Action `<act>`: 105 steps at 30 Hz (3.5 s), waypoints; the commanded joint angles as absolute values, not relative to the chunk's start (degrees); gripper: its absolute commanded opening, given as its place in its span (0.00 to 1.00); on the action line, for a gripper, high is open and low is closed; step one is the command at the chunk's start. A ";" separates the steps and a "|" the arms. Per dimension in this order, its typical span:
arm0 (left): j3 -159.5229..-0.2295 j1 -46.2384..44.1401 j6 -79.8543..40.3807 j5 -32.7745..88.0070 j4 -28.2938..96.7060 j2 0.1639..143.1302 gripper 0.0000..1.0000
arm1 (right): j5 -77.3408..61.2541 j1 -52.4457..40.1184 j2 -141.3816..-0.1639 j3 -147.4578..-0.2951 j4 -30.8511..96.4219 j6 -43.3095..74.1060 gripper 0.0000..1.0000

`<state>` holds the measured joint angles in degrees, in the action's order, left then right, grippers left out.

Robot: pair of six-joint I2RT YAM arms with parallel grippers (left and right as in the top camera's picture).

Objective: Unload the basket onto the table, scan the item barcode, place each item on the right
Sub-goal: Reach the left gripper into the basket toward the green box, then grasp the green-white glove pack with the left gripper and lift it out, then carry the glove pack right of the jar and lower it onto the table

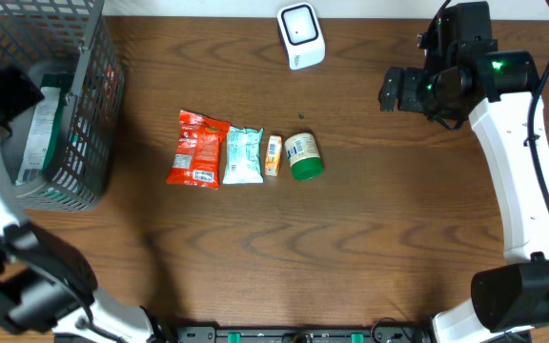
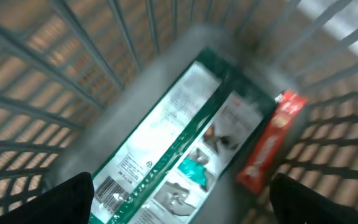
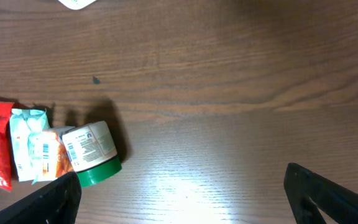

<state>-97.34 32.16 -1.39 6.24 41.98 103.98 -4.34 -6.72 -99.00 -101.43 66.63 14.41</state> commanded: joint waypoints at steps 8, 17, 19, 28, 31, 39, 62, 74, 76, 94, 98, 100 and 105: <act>-97.84 32.27 7.51 12.29 43.27 116.14 0.94 | -4.58 -6.83 -99.24 -102.41 66.67 13.87 0.99; -97.47 30.26 15.46 12.69 44.29 122.78 0.94 | -4.60 -6.85 -99.24 -102.41 66.67 13.87 0.99; -97.47 29.76 15.70 10.55 44.27 123.98 0.94 | -4.60 -6.83 -99.24 -102.41 66.67 13.87 0.99; -97.41 27.55 15.55 1.58 43.29 128.14 0.94 | -4.60 -6.85 -99.24 -102.41 66.67 13.87 0.99; -97.41 27.57 14.39 1.61 43.24 129.62 0.91 | -4.58 -6.83 -99.24 -102.41 66.67 13.87 0.99; -97.19 27.55 14.28 1.48 43.29 130.08 0.57 | -4.60 -6.85 -99.24 -102.41 66.67 13.87 0.99; -101.80 27.55 7.94 -2.24 39.24 103.15 0.07 | -4.60 -6.83 -99.24 -102.41 66.67 13.87 0.99; -101.78 25.89 -1.89 1.61 41.67 82.61 0.07 | -4.58 -6.83 -99.24 -102.41 66.67 13.87 0.99; -101.78 24.75 -3.33 6.92 43.62 80.29 0.07 | -4.58 -6.85 -99.24 -102.41 66.67 13.87 0.99; -95.72 -4.25 -14.87 20.84 58.22 80.58 0.07 | -4.60 -6.83 -99.24 -102.41 65.19 13.89 0.99; -95.72 -11.88 -21.69 20.80 55.16 83.57 0.07 | -5.19 -6.83 -99.20 -102.41 62.83 14.83 0.99; -95.72 -15.64 -25.04 20.78 53.39 85.49 0.07 | -5.50 -6.83 -99.04 -102.45 63.29 14.17 0.99; -95.72 -25.82 -28.05 18.63 46.00 91.81 0.07 | -7.20 -3.07 -96.64 -103.92 66.35 12.80 0.99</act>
<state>-95.55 -21.41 -23.46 19.64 47.83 88.79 -5.52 -5.78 -98.91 -101.67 64.99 13.76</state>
